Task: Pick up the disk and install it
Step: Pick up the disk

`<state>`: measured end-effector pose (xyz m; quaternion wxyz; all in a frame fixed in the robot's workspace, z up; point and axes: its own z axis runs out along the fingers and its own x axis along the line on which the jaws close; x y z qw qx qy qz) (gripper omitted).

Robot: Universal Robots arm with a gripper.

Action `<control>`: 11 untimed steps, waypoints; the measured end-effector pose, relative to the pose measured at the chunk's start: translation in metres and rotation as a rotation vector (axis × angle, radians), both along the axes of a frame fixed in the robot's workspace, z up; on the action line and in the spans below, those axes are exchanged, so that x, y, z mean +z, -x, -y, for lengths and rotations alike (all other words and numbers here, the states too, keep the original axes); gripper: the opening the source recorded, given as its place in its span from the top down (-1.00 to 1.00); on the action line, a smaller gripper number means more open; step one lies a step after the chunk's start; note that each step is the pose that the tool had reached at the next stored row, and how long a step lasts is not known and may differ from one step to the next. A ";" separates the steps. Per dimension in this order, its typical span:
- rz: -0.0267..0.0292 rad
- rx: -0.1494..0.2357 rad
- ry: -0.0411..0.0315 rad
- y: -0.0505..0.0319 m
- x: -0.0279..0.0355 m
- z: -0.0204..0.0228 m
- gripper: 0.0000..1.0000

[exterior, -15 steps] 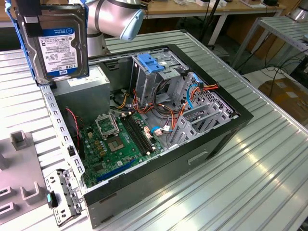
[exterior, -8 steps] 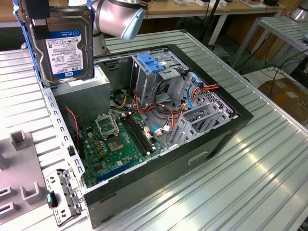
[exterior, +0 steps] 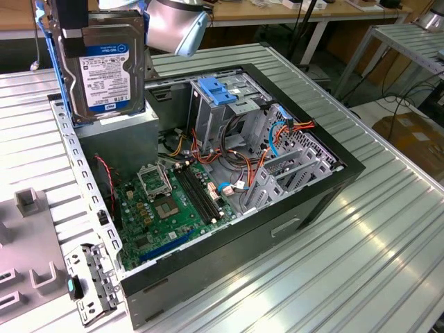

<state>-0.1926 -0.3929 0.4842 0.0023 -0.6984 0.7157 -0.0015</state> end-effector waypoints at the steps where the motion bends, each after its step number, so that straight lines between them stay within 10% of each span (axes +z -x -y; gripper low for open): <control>1: 0.0000 0.000 0.0000 -0.0038 0.0000 0.0000 0.25; 11: 0.0000 0.000 0.0000 -0.0288 -0.0003 0.0000 0.25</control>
